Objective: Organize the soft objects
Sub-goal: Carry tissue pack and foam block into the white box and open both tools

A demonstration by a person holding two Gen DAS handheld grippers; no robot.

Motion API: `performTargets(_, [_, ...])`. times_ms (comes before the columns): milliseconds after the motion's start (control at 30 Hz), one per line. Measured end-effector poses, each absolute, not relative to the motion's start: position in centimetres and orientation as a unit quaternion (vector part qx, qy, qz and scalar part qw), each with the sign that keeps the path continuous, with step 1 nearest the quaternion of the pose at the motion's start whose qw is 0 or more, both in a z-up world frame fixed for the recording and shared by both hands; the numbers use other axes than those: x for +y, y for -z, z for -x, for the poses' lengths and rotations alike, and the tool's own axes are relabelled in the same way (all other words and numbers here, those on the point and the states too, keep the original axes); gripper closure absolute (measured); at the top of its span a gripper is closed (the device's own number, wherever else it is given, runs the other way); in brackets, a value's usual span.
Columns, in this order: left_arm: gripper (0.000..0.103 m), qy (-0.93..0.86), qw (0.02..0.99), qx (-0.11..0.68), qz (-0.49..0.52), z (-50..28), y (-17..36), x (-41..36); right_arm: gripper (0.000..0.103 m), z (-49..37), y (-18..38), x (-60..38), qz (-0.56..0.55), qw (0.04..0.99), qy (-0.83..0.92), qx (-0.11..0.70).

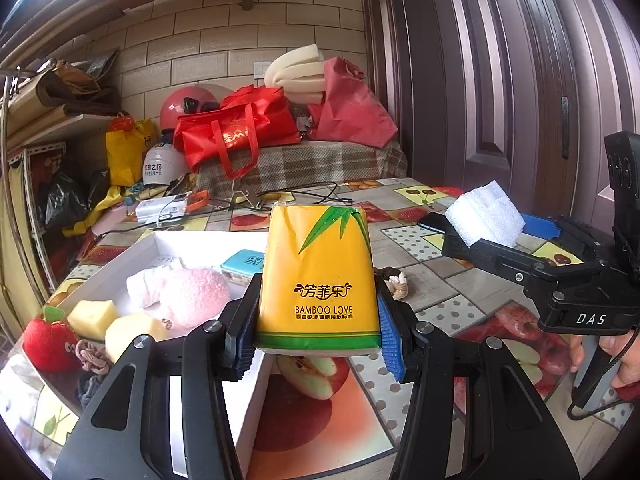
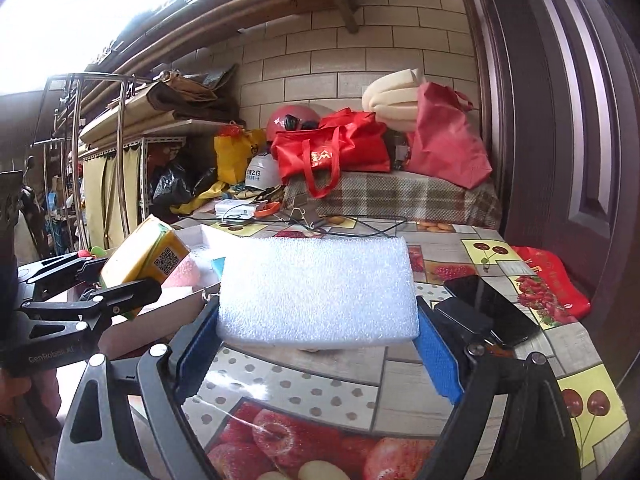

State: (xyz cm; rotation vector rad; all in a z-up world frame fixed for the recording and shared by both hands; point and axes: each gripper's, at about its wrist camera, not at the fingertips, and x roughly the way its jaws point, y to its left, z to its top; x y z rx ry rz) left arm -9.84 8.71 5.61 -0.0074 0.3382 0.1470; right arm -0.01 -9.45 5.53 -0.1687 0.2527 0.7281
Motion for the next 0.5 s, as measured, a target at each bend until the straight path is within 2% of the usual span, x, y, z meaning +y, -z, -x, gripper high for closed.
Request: performTargets(500, [0.052, -0.170, 0.969, 0.180, 0.013, 12.4, -5.0, 16.4, 0.014, 2.0, -4.8, -3.7, 0.118, 0.892, -0.418, 0.124])
